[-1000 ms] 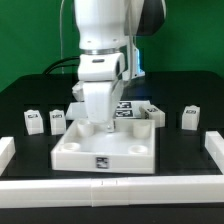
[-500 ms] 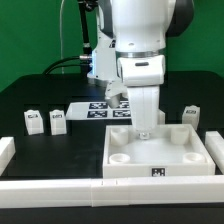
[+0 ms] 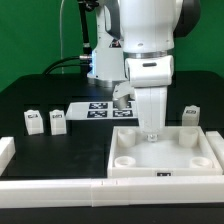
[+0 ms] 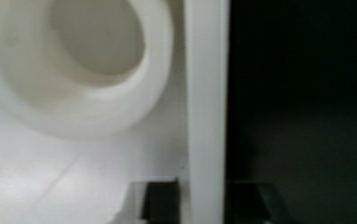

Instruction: Assemble one leg

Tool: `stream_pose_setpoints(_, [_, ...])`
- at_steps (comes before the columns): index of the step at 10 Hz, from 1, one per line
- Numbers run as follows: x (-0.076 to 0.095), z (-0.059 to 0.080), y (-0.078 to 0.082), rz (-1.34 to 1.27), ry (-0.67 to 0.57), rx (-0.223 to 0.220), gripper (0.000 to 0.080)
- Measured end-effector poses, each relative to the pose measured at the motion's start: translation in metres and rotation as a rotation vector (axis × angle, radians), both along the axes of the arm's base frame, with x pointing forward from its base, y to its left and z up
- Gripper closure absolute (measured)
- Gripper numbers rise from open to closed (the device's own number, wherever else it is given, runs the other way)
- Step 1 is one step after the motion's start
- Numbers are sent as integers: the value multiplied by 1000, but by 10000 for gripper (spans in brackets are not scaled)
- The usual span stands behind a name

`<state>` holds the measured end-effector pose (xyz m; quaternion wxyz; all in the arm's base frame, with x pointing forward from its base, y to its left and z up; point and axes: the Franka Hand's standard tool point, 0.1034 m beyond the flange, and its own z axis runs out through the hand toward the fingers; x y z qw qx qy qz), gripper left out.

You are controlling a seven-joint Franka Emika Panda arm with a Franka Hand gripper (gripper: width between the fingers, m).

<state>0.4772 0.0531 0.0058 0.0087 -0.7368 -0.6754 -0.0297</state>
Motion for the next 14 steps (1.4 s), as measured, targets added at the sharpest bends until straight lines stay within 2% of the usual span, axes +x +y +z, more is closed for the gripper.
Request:
stream_pose_setpoints(1, [0, 0, 0, 0, 0, 0, 557])
stream_pose_setpoints(2, [0, 0, 0, 0, 0, 0, 343])
stream_pose_setpoints(3, [0, 0, 0, 0, 0, 0, 343])
stream_pose_setpoints(4, [0, 0, 0, 0, 0, 0, 219])
stream_pose_setpoints(5, [0, 0, 0, 0, 0, 0, 171])
stream_pose_setpoints(10, [0, 0, 0, 0, 1, 0, 151])
stream_pose_setpoints(11, [-2, 4, 1, -29, -4, 1, 151])
stream_pose_setpoints(14, [-19, 42, 12, -142, -45, -3, 151])
